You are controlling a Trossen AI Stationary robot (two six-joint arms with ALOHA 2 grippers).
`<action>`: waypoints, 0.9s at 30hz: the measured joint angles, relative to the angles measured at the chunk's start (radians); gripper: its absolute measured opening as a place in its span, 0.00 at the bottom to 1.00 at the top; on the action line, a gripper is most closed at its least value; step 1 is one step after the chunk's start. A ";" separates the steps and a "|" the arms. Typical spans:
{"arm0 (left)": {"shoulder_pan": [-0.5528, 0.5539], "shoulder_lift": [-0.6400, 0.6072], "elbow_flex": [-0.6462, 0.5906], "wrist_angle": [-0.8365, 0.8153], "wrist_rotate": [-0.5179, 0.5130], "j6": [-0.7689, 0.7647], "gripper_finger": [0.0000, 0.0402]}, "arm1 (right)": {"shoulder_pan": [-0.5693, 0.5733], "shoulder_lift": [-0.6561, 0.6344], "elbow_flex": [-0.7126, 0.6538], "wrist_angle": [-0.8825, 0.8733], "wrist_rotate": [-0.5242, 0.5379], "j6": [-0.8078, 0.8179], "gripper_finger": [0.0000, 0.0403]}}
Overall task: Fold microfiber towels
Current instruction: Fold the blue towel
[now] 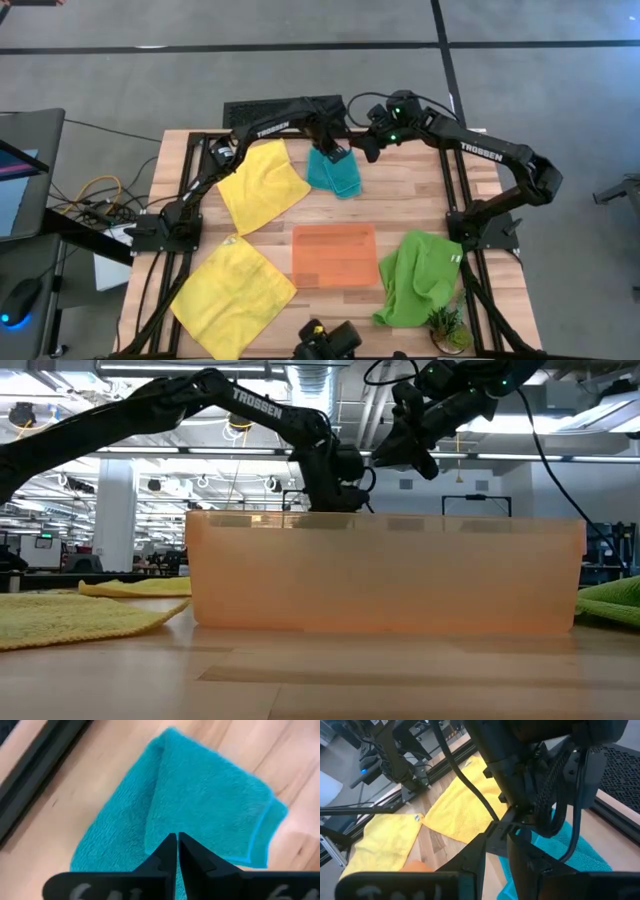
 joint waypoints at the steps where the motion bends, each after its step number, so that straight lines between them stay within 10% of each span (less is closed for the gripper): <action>1: 0.000 0.000 -0.004 -0.001 -0.013 0.000 0.05 | 0.000 0.000 0.000 0.000 0.000 0.000 0.26; 12: -0.008 0.001 -0.014 -0.021 -0.042 -0.020 0.30 | 0.000 0.000 0.000 0.000 0.000 0.000 0.26; 27: -0.005 0.003 -0.105 0.049 -0.032 -0.051 0.32 | 0.000 0.000 0.000 0.000 0.000 0.000 0.26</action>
